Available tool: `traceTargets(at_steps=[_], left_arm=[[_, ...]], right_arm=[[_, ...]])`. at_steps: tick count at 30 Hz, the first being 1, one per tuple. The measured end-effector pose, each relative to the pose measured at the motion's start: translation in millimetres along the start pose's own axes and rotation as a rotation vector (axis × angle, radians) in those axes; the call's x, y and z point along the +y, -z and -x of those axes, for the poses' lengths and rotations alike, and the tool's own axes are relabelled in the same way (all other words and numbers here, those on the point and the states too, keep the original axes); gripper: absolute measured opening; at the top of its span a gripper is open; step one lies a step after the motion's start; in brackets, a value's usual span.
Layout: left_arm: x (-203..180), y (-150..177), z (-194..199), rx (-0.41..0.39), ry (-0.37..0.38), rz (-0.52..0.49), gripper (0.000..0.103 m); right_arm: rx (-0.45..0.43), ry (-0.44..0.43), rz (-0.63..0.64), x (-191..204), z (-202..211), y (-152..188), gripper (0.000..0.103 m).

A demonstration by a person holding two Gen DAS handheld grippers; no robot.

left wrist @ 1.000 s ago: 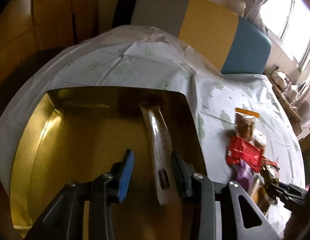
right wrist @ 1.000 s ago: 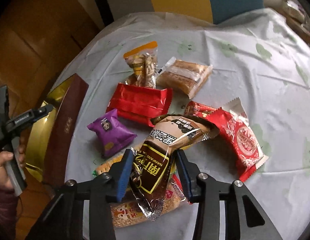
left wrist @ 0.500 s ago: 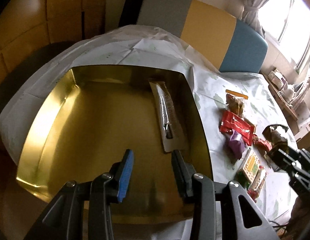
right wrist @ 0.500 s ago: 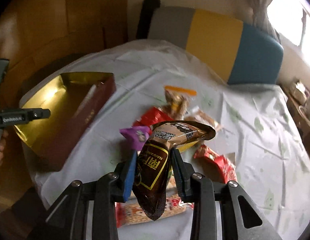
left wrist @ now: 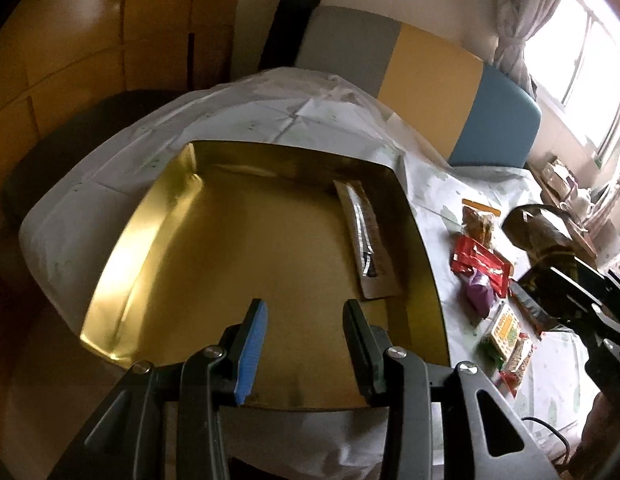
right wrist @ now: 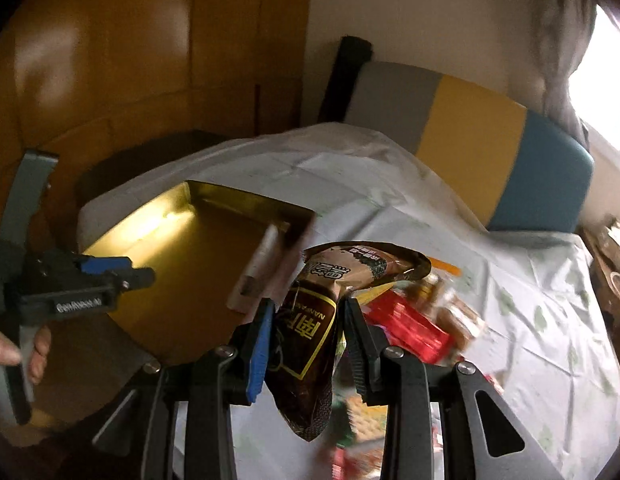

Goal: Organize snacks
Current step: 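Carry the brown chocolate bag into the gold tray and open the right gripper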

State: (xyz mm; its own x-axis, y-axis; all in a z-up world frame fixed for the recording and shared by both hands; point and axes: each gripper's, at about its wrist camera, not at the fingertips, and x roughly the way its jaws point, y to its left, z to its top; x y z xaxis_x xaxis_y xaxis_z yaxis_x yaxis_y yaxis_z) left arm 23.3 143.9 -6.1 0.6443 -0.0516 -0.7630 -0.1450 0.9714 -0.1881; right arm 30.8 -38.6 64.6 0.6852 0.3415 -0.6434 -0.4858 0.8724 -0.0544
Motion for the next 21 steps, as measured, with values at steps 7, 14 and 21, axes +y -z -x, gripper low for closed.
traceTargets(at_steps=[7, 14, 21], left_arm=[[25.2, 5.5, 11.7, -0.031, -0.020, 0.033, 0.040], [50.2, 11.2, 17.1, -0.046, -0.032, 0.084, 0.040], [65.4, 13.7, 18.5, -0.053, -0.033, 0.123, 0.040]], right_arm=[[0.003, -0.051, 0.055, 42.3, -16.1, -13.4, 0.035], [0.029, -0.072, 0.092, 68.8, -36.8, -22.0, 0.035], [0.056, -0.084, 0.103, 82.6, -59.6, -26.9, 0.035]])
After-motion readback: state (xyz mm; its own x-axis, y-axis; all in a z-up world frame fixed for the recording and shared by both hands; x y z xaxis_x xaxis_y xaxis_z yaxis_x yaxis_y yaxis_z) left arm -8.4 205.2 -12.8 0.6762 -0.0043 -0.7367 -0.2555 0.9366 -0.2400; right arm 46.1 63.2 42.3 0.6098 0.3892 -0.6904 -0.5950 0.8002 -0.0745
